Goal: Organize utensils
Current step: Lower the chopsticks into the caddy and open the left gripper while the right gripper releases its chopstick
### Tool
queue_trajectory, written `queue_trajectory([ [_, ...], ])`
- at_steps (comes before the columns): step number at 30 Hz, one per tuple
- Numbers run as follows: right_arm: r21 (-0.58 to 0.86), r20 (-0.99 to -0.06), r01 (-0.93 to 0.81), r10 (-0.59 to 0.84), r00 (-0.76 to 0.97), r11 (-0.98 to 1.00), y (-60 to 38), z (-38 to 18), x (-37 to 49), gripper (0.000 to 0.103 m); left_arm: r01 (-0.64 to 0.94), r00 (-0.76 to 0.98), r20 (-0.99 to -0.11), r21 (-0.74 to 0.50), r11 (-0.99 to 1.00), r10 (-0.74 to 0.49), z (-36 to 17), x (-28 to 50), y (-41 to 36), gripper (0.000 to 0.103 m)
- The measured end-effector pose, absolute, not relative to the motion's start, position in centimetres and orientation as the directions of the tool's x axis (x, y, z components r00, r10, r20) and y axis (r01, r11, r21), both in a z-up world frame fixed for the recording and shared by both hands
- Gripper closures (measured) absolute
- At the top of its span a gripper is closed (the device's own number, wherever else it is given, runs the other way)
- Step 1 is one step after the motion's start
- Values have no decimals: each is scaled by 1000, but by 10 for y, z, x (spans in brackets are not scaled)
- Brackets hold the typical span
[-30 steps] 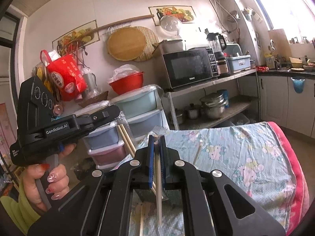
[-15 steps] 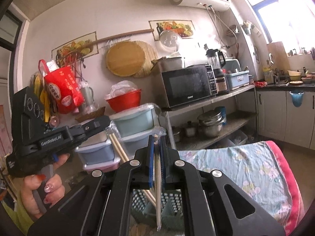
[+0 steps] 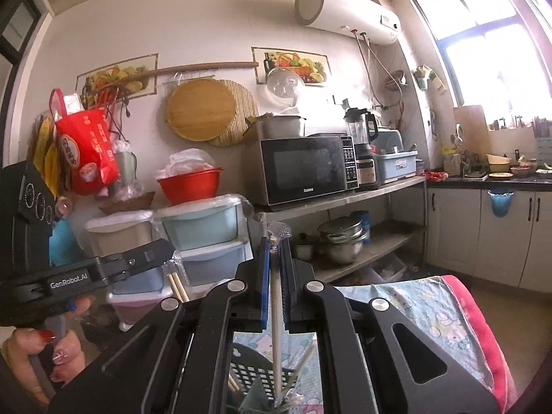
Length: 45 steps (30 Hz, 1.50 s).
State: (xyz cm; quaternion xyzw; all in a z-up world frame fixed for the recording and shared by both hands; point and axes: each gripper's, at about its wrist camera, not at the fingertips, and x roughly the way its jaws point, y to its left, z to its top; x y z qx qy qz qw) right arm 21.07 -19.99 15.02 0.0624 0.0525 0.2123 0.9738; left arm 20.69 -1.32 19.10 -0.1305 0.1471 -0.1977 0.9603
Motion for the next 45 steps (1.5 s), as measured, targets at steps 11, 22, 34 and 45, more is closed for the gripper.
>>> queue_trajectory([
  [11, 41, -93, -374, 377, 922, 926, -182, 123, 217, 97, 315, 864, -283, -344, 885, -417, 161, 216, -12, 103],
  [22, 75, -152, -362, 370, 916, 929, -186, 106, 221, 96, 303, 843, -331, -360, 882, -425, 138, 227, -16, 103],
  [34, 153, -224, -344, 372, 901, 926, -200, 91, 225, 76, 268, 830, -383, -366, 891, -406, 120, 232, -14, 103],
  [45, 216, -277, -324, 376, 884, 921, -213, 79, 222, 66, 247, 826, -405, -366, 897, -393, 111, 224, -9, 68],
])
